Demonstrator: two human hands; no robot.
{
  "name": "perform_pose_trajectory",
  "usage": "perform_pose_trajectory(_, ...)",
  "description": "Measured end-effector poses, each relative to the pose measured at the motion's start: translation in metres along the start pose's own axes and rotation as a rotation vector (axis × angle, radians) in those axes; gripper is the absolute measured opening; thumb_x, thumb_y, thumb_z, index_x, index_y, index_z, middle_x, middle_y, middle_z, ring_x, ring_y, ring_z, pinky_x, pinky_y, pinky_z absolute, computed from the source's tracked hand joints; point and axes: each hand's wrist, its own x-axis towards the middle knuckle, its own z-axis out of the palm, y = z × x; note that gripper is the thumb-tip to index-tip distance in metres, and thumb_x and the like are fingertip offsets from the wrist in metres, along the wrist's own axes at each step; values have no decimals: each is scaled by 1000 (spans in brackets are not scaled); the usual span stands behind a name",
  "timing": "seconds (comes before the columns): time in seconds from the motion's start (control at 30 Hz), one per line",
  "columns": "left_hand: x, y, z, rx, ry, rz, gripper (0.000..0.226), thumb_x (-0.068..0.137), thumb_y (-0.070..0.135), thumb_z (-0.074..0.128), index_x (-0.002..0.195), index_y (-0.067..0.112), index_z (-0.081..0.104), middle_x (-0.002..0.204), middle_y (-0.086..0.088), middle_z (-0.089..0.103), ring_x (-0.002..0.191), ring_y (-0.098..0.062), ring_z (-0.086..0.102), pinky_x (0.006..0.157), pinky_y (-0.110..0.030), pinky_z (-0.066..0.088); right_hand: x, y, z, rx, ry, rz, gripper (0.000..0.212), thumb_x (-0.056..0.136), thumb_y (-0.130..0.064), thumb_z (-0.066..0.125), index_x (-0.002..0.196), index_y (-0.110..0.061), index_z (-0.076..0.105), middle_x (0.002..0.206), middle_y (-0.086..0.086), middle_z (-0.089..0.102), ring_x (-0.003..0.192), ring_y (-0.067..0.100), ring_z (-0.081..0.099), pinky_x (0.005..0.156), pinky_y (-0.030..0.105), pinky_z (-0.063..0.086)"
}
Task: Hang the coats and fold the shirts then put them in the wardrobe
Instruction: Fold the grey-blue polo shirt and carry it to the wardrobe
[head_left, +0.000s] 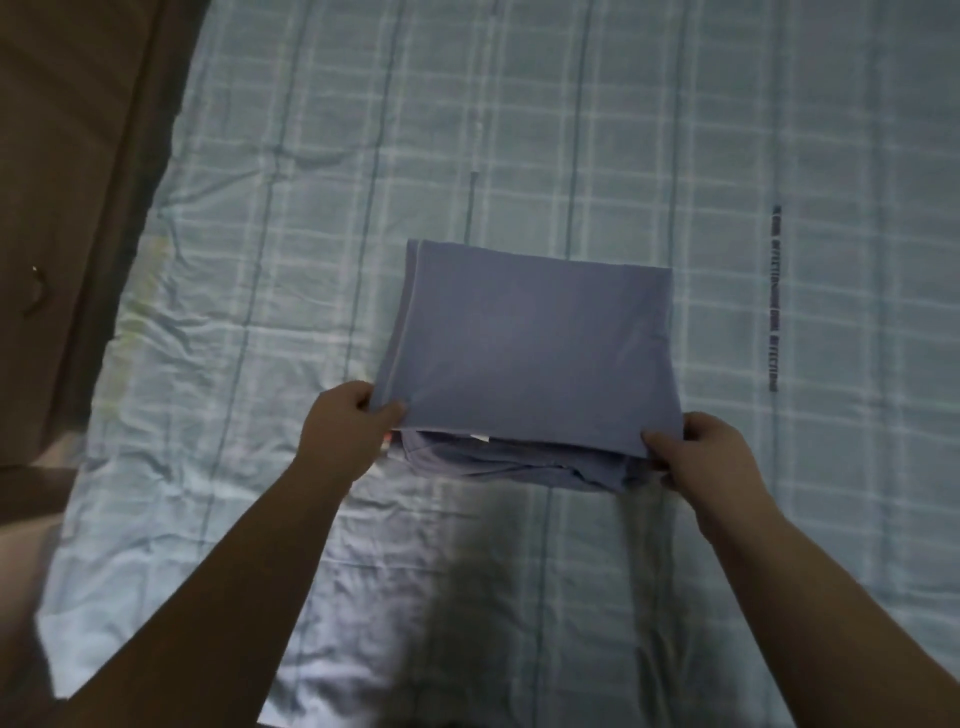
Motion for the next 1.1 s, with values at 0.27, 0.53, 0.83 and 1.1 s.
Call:
perform_pose_trajectory(0.27,-18,-22,17,16,-75,-176,13,87,22,71,89,10,67,69,-8,69,57,-18,61,44,-23,41,-5,33,5,-167,-73,-30,10,83,-17,70,77,-13,63,72,8,68,67,27,66,65,38,54)
perform_pose_trajectory(0.53,-26,-22,26,128,43,-200,36,77,31,78,98,13,55,86,-5,65,73,-23,64,63,-37,54,-12,52,9,-172,28,-68,26,85,-30,70,99,-16,53,85,-1,62,85,27,62,69,33,42)
perform_pose_trajectory(0.83,-8,26,62,394,376,654,56,73,0,60,129,-2,52,134,-24,51,130,-42,43,113,-40,32,0,26,34,-437,200,-801,55,84,-17,56,137,-2,50,146,21,45,137,36,38,119,41,25)
perform_pose_trajectory(1.1,31,12,99,927,184,813,58,100,44,37,154,25,28,160,-13,27,148,-35,20,118,-55,17,27,48,64,-712,147,-823,62,97,-33,42,151,-3,34,157,19,33,144,38,31,118,52,25)
